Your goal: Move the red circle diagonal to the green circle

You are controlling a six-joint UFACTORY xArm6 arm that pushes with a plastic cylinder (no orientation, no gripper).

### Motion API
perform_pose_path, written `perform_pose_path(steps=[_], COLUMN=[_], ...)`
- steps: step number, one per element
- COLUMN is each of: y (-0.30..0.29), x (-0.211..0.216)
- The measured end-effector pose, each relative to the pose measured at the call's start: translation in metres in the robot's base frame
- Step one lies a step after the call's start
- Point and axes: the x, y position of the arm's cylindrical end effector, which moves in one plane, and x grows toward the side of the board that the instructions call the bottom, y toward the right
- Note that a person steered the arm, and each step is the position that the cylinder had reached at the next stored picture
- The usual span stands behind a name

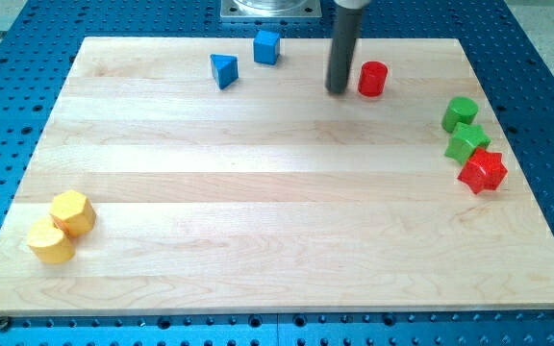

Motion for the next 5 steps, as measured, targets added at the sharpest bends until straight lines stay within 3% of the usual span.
perform_pose_path(steps=[2, 3, 4, 5], y=[0.093, 0.065, 0.094, 0.073], x=[0.0, 0.001, 0.008, 0.004])
